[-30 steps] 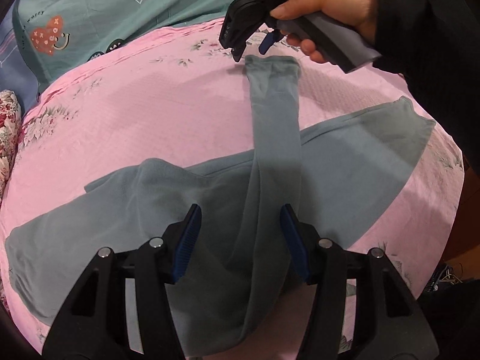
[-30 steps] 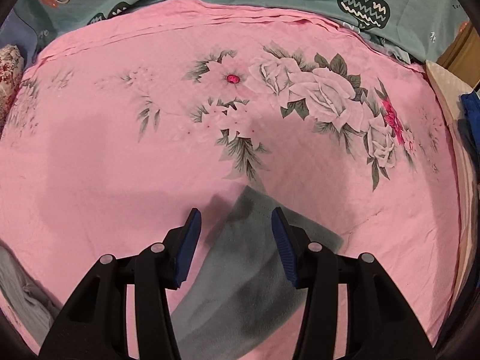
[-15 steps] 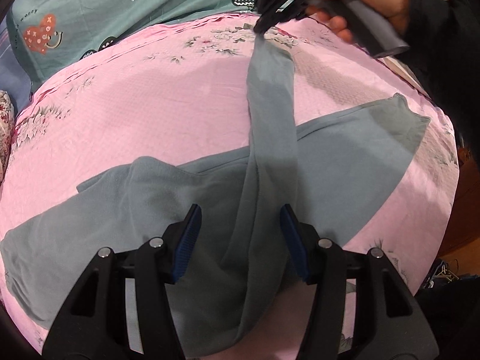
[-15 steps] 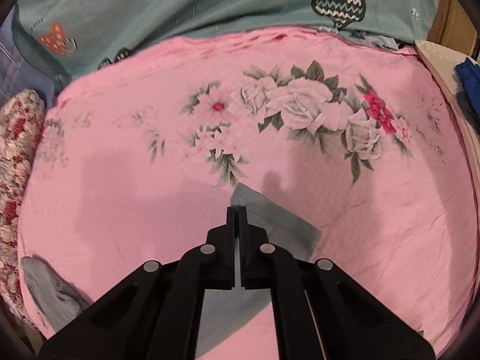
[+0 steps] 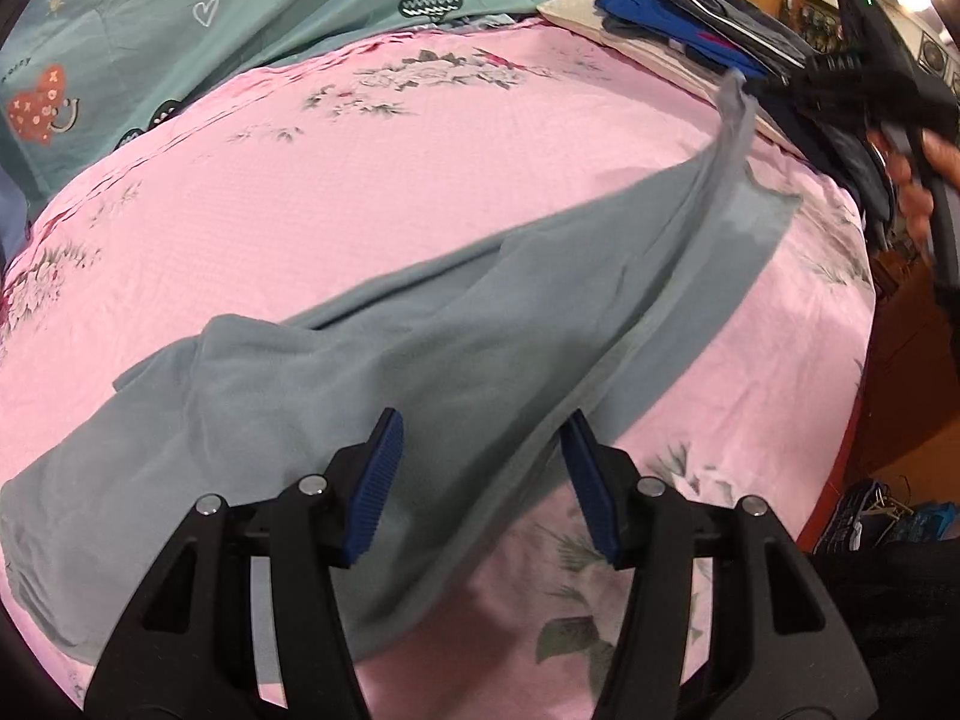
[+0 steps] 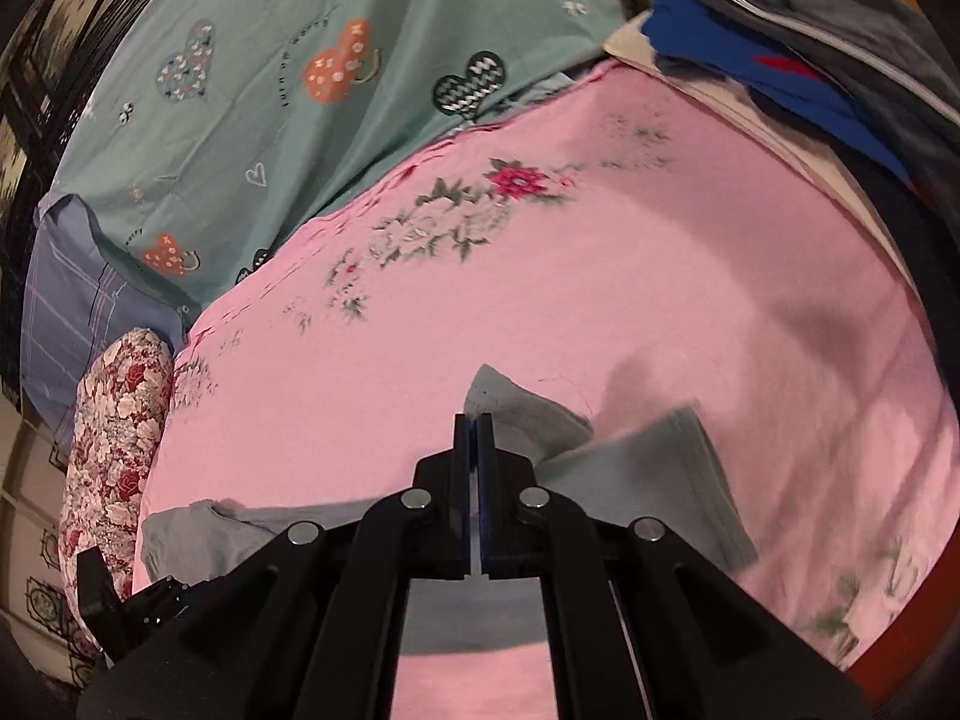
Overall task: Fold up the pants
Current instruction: 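Lay the pant leg over the folded pants and open the right gripper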
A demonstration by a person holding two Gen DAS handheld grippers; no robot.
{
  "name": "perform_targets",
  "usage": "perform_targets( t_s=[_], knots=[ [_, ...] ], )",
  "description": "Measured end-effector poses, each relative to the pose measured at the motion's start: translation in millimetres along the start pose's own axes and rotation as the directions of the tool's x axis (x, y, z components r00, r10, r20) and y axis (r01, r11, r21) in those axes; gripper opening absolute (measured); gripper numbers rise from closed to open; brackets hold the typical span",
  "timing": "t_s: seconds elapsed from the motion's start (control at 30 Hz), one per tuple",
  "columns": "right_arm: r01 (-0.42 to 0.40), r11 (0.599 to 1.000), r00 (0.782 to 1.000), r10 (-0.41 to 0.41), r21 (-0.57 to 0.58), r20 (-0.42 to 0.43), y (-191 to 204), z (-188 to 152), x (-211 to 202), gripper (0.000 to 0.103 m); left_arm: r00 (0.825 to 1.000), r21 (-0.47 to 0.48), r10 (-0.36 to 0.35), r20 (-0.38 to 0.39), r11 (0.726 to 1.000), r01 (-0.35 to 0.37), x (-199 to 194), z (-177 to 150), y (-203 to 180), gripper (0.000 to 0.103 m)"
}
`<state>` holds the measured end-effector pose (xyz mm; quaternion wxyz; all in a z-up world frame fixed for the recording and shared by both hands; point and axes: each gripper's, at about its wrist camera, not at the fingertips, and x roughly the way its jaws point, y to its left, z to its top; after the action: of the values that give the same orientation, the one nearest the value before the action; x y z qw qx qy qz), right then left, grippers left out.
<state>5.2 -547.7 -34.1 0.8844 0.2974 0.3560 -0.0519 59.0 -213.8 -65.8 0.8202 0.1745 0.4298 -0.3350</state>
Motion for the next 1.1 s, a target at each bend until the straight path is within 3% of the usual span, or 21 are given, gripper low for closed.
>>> perform_targets(
  t_s=[0.13,0.27,0.5,0.57,0.6,0.63,0.7,0.83,1.0,1.07,1.1],
  knots=[
    [-0.017,0.997,1.000,0.017,0.078,0.006,-36.0,-32.8,1.5,0.002,1.000,0.014,0.003,-0.019,1.000,-0.003,4.8,-0.8,-9.4,0.058],
    [-0.041,0.994,0.999,0.039,0.097,0.031,-43.8,-40.7,-4.4,0.002,0.999,0.010,0.013,-0.033,1.000,-0.013,5.5,-2.2,-11.9,0.058],
    [-0.046,0.998,0.996,0.043,0.048,0.077,-26.5,4.8,-20.9,0.001,0.999,0.011,0.037,-0.018,0.999,-0.036,8.7,22.4,-16.5,0.058],
    [-0.048,0.998,0.998,0.046,0.040,0.043,-21.1,12.1,-26.3,0.003,1.000,-0.001,0.018,-0.016,1.000,-0.018,5.8,24.5,-16.3,0.058],
    [-0.033,0.999,0.999,0.032,0.041,0.028,-21.4,11.8,-28.7,0.007,1.000,0.005,0.015,-0.017,1.000,-0.015,5.3,23.4,-17.7,0.058],
    [0.006,0.999,1.000,-0.007,0.037,0.010,-22.9,8.4,-29.1,0.028,1.000,0.012,0.015,-0.021,1.000,-0.015,5.5,21.1,-19.1,0.058],
    [0.076,0.997,0.996,-0.076,-0.001,-0.050,-26.9,-0.1,-19.4,0.044,0.999,0.017,0.004,-0.037,1.000,-0.003,8.3,16.3,-21.7,0.059],
    [0.114,0.992,0.980,-0.121,-0.052,-0.156,-42.4,-12.6,14.1,0.044,0.999,0.019,-0.003,-0.051,1.000,0.004,12.2,11.6,-24.6,0.059],
    [0.094,0.989,0.959,-0.120,-0.113,-0.255,-47.1,-20.0,39.1,0.040,0.999,0.001,0.000,-0.052,1.000,0.000,12.6,10.3,-21.6,0.059],
    [0.094,0.986,0.950,-0.130,-0.139,-0.283,-46.5,-22.7,42.4,0.037,0.999,-0.006,0.001,-0.052,1.000,-0.001,12.5,9.7,-19.9,0.059],
    [0.083,0.986,0.948,-0.122,-0.141,-0.293,-46.5,-23.2,42.0,0.026,0.999,-0.009,0.000,-0.052,1.000,-0.001,12.8,9.8,-19.4,0.059]
  ],
)
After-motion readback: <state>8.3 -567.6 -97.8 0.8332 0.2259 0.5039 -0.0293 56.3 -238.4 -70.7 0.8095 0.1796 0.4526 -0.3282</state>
